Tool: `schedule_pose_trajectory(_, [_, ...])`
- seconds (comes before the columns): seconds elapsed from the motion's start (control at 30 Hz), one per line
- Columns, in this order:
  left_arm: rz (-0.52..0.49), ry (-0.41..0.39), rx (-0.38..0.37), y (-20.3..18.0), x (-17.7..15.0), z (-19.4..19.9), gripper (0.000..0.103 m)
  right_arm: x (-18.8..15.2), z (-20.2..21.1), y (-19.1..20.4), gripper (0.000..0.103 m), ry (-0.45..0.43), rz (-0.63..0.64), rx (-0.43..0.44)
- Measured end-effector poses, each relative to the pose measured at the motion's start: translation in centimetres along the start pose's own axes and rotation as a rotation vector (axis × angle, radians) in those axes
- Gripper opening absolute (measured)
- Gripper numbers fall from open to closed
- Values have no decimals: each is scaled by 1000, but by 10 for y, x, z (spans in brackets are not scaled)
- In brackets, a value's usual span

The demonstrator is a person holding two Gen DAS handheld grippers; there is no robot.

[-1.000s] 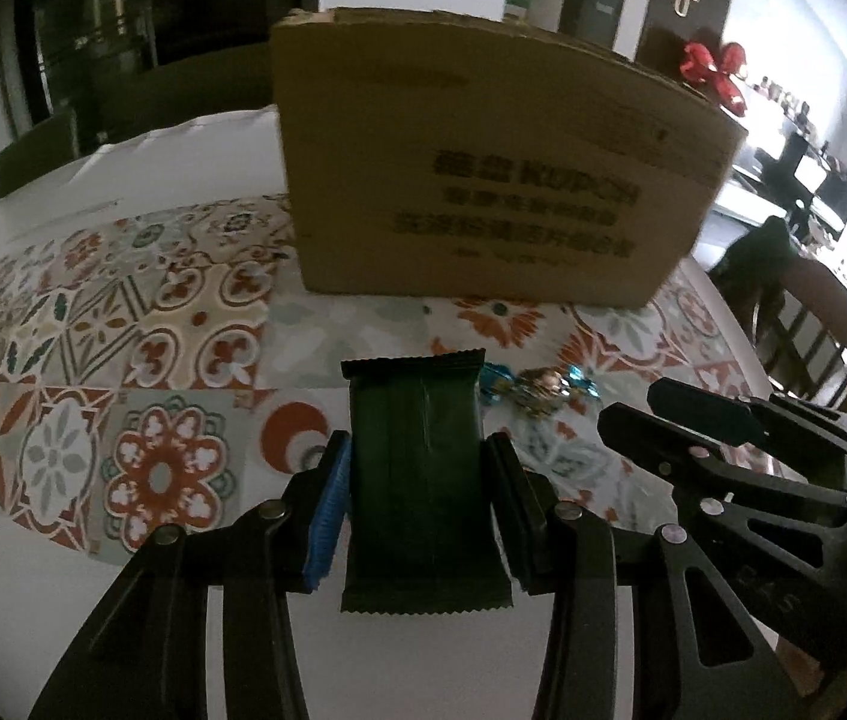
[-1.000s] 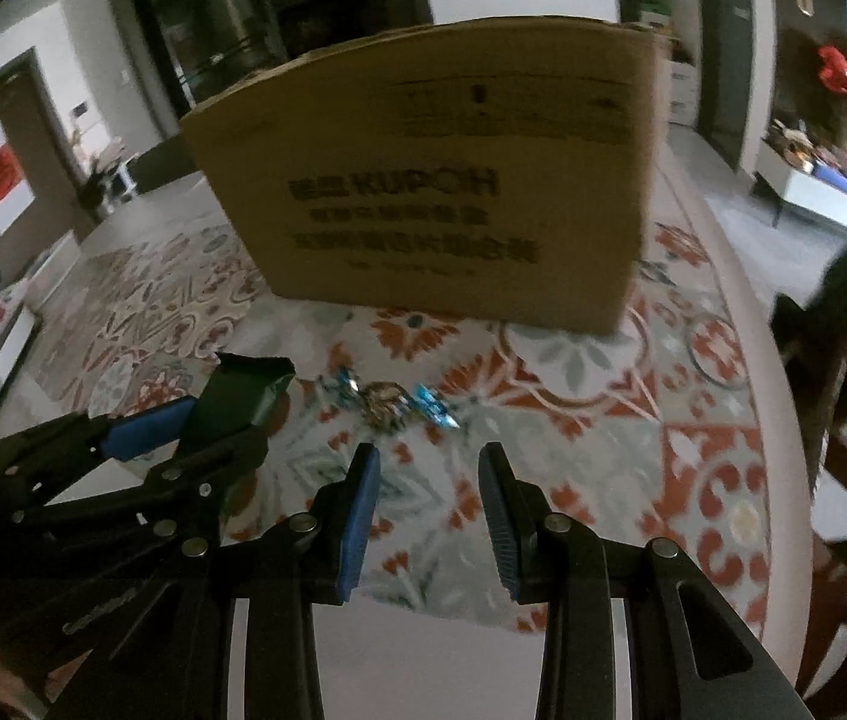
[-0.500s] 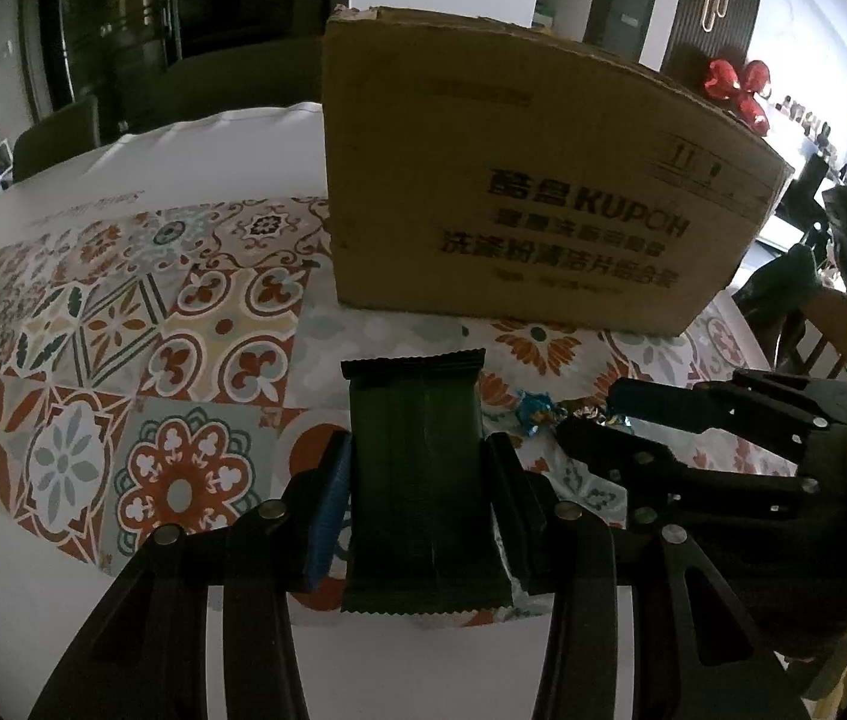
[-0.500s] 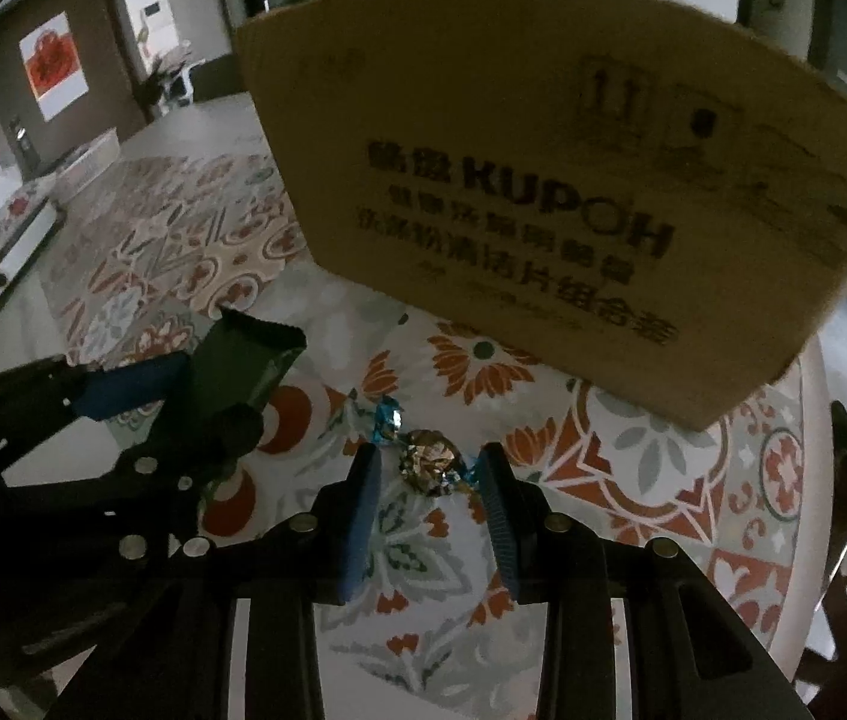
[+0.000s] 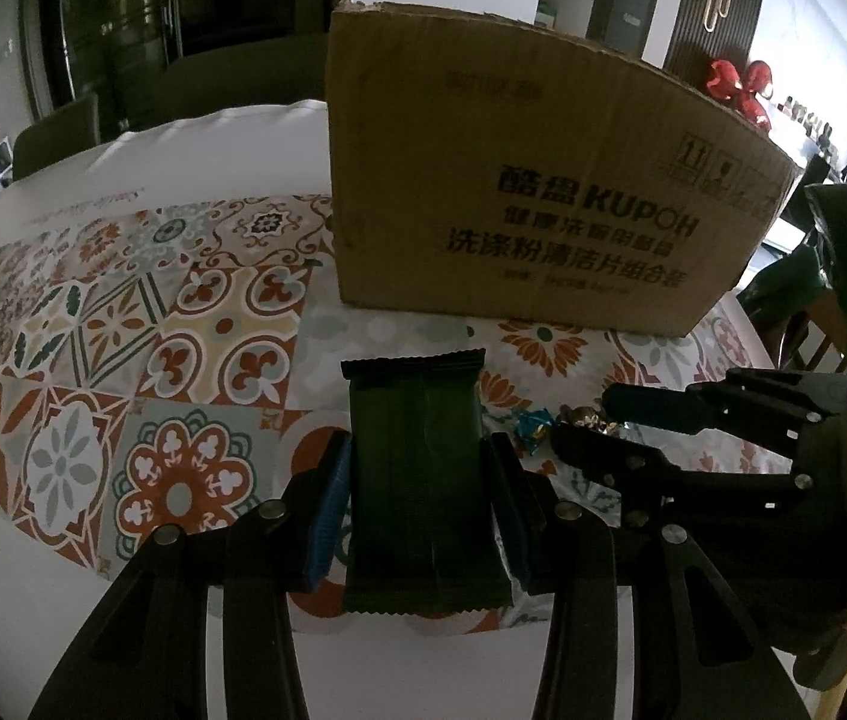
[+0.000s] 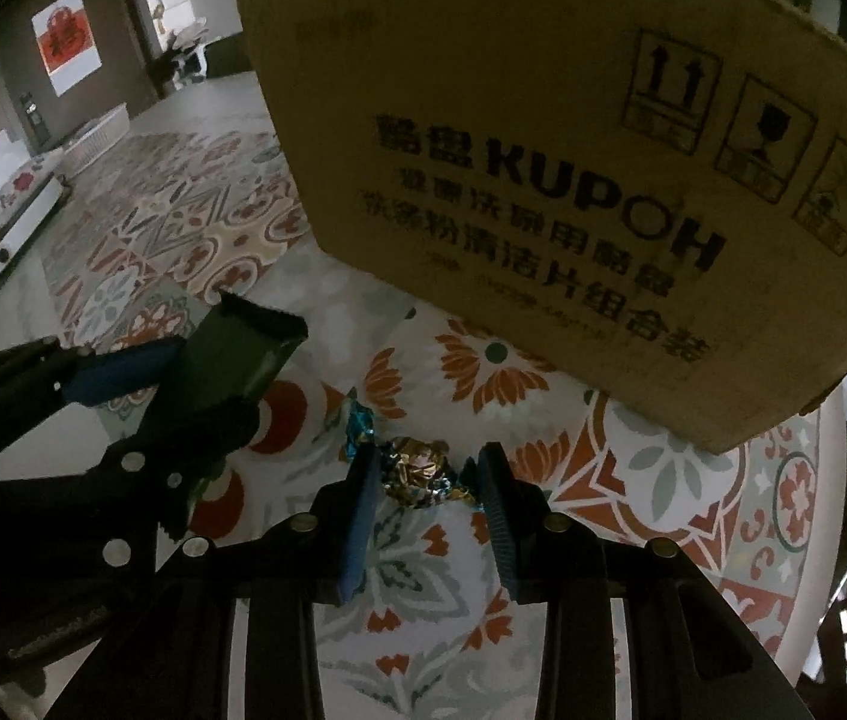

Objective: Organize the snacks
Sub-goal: 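Close the right tool on the blue-wrapped round candy, then lift the green packet and candy up over the box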

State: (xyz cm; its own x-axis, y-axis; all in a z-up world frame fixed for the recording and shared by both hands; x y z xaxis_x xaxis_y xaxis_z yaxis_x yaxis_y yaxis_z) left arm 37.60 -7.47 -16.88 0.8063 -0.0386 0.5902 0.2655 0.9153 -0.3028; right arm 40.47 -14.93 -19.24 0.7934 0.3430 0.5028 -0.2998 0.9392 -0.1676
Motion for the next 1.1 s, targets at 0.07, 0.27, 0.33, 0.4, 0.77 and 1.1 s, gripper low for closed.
schedule_pose_trajectory(0.07, [1,-1,1,0,-1,1,44,0,1,1,35,1,6,-5])
schedule_pose_trajectory(0.27, [17,3,-7,4,-4,1,44,-2,-1,7,33,1,16,-25])
schedule_pose_trajectory(0.33, [16,1,-8,3,-4,2,44,-3,0,8,31,-6,11,-28])
schedule_pose_trajectory(0.4, [12,-5,-11,2,-4,4,44,-4,1,8,29,-10,5,-35])
schedule_pose_trajectory(0.77, [-24,-49,-27,-8,2,27,44,-10,27,3,29,-69,-93,-68])
schedule_pose_trajectory(1.1, [-97,-133,-65,-36,19,68,44,-5,83,-21,29,-187,-253,-87])
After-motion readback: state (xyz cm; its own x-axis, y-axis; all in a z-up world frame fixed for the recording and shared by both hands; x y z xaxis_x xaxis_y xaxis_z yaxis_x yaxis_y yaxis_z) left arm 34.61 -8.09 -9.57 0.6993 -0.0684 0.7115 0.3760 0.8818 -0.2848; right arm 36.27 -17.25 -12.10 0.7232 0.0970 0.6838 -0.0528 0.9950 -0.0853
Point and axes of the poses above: each gripper's, at about its wrist camera, not at the fingertips, and z roughly against the way its jaws point, y to its left, x to its top, the point moved 8 cm from there along -z, roughly the way its jaws point, and after that the axes turned 15 degrees about -x, right-handed, at the moved point
